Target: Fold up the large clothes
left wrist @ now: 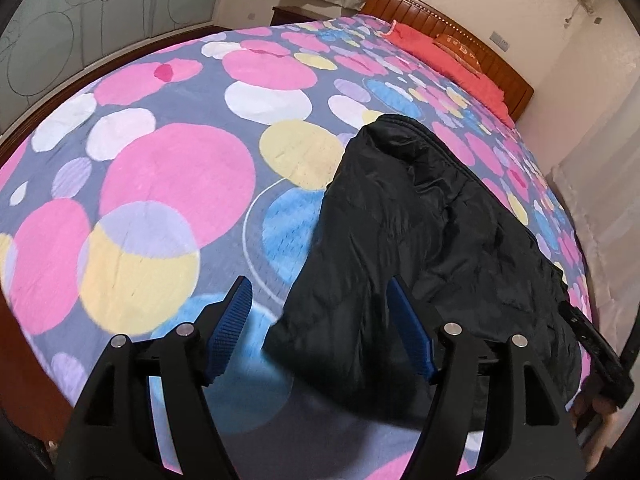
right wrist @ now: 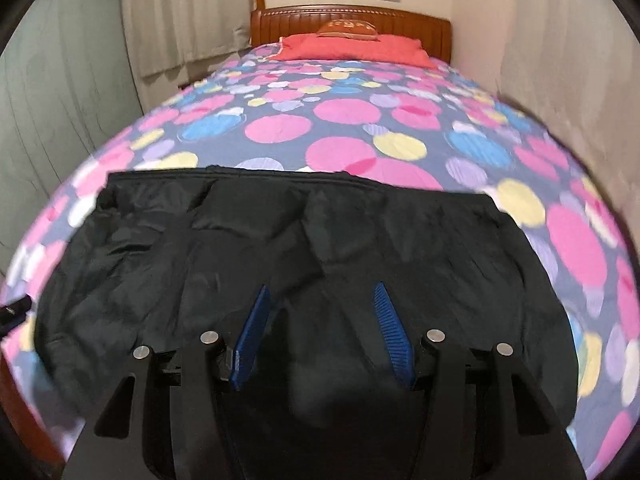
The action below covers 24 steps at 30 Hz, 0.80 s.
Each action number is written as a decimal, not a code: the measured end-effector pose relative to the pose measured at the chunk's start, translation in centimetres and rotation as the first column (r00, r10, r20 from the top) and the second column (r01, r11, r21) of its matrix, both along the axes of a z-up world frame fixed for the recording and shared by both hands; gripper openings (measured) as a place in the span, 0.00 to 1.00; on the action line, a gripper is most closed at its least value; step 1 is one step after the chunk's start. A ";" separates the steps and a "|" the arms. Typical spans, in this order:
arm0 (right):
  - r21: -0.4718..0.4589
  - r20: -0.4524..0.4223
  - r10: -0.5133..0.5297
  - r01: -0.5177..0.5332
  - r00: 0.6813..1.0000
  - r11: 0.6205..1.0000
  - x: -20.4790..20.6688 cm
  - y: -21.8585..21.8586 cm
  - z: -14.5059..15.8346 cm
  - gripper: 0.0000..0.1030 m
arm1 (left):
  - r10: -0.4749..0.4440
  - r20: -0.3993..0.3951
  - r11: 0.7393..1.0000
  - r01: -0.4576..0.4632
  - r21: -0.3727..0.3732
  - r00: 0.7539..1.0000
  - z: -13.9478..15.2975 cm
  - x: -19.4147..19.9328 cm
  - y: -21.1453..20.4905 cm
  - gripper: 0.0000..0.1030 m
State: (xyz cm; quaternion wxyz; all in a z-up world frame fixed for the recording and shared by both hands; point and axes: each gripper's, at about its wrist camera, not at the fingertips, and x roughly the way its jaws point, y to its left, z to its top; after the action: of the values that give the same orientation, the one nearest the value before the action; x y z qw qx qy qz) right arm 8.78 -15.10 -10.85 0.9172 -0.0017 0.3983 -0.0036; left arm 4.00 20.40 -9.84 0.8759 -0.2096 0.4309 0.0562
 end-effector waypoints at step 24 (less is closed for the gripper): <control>-0.128 -0.028 -0.044 0.040 0.999 0.991 2.0 2.5 -5.3 0.54 | -0.297 -0.136 0.941 0.266 -0.208 0.945 -5.6 11.6 -2.4 0.79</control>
State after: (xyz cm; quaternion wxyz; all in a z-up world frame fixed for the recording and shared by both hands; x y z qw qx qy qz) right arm 10.75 -12.56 -16.18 0.9088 -0.0519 0.4112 -0.0484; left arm 15.59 18.02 -15.43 0.8125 -0.2215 0.5312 -0.0932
